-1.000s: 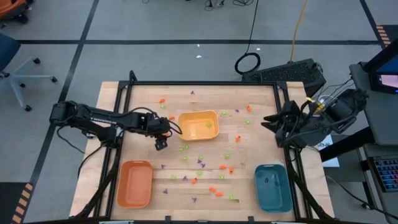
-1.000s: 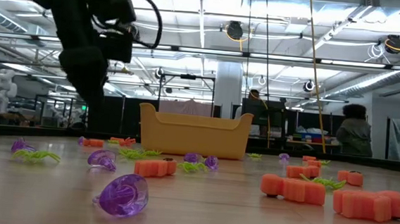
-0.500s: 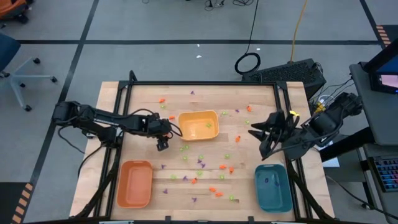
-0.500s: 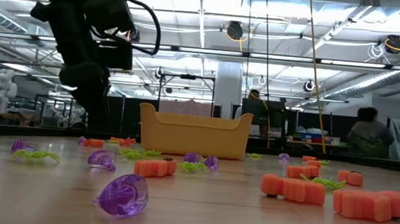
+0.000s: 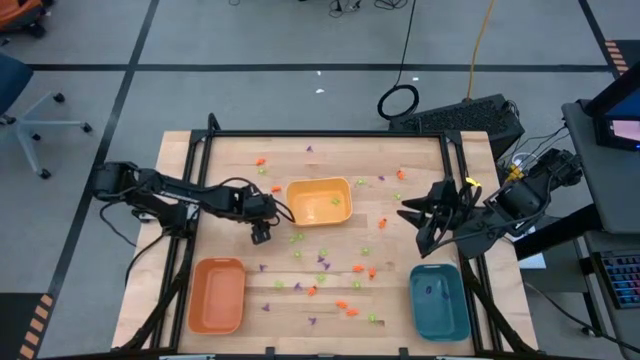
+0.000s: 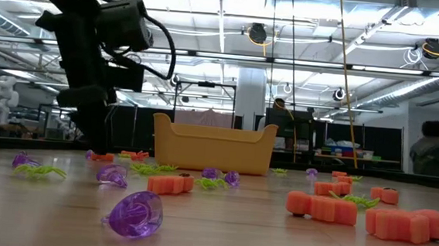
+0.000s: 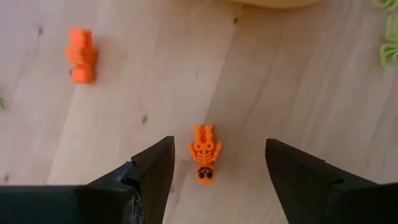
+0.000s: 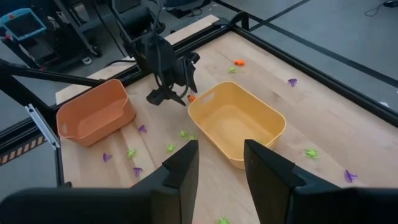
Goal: Sort Halloween decoration
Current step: Put the orange skeleton toy into the orange bin
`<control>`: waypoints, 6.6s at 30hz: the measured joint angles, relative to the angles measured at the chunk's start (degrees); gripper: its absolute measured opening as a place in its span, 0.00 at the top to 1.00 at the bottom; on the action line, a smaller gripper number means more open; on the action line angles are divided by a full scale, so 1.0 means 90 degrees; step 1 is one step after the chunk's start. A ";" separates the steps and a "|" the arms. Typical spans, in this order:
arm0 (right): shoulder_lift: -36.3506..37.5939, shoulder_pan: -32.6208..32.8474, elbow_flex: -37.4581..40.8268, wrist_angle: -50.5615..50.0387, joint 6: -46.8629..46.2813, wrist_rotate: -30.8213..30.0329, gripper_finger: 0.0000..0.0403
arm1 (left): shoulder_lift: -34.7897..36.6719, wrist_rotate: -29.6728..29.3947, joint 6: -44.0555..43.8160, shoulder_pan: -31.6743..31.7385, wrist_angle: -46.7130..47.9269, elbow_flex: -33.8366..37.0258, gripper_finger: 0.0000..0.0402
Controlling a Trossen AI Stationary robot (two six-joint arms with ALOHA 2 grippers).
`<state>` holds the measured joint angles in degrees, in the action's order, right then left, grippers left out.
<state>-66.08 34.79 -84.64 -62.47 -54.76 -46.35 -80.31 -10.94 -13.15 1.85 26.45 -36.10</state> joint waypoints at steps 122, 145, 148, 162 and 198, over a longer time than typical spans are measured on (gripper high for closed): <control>-0.0041 -0.0663 0.0000 0.0247 0.0626 0.0347 0.71 | -0.0952 0.0687 -0.0495 -0.0959 -0.0868 -0.0474 0.98; -0.0039 -0.0663 0.0000 0.0252 0.0517 0.0347 0.71 | -0.0098 0.0903 -0.0779 -0.0971 -0.0334 -0.0741 0.97; -0.0039 -0.0663 0.0000 0.0252 0.0517 0.0345 0.71 | 0.0372 0.1086 -0.1145 -0.0982 -0.0342 -0.0741 0.97; -0.0039 -0.0663 0.0000 0.0249 0.0546 0.0284 0.71 | 0.2592 0.1046 -0.1836 -0.1139 -0.1151 -0.0743 0.97; -0.0039 -0.0663 -0.0002 0.0724 0.0519 0.0012 0.71 | 0.3451 0.0204 -0.0292 -0.1139 -0.2884 -0.0745 0.97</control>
<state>-66.43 28.82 -84.66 -55.96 -50.09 -46.24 -49.25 -9.10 -15.78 -8.40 0.49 -42.81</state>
